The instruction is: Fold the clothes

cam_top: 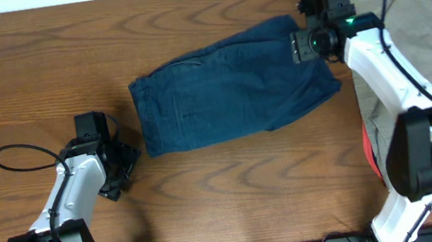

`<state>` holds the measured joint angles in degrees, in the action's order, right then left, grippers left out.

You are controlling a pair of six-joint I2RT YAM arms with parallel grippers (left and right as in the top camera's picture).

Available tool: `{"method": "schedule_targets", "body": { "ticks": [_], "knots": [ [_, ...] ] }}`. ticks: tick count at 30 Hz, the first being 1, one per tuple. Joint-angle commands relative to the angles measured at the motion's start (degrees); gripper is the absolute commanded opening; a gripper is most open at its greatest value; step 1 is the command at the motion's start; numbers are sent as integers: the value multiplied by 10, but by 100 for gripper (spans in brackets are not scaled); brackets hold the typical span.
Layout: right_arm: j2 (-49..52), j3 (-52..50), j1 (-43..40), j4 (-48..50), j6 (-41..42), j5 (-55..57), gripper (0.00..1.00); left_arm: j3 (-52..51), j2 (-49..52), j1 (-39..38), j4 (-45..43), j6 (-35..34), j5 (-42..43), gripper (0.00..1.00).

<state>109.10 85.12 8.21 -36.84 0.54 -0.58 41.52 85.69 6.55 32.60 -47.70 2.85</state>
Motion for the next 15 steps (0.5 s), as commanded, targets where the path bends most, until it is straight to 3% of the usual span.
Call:
{"method": "schedule_targets", "body": {
  "ticks": [1, 7, 9, 11, 13, 15],
  "knots": [
    [45, -2, 6, 8, -104, -28, 75, 0, -1, 0, 2, 10, -3, 81],
    [97, -2, 7, 56, -209, -29, 74, 0, -1, 0, 2, 10, -3, 81],
    [109, -2, 7, 82, -219, -24, 76, 0, -1, 0, 2, 10, -3, 81],
    [117, -2, 7, 111, -218, -19, 72, 0, -1, 0, 1, 10, -3, 82],
    [121, -2, 7, 140, -218, -18, 59, 0, -1, 0, 1, 10, -3, 81],
    [123, -2, 7, 165, -218, -18, 33, 0, -1, 0, 1, 10, -3, 81]
  ]
}}
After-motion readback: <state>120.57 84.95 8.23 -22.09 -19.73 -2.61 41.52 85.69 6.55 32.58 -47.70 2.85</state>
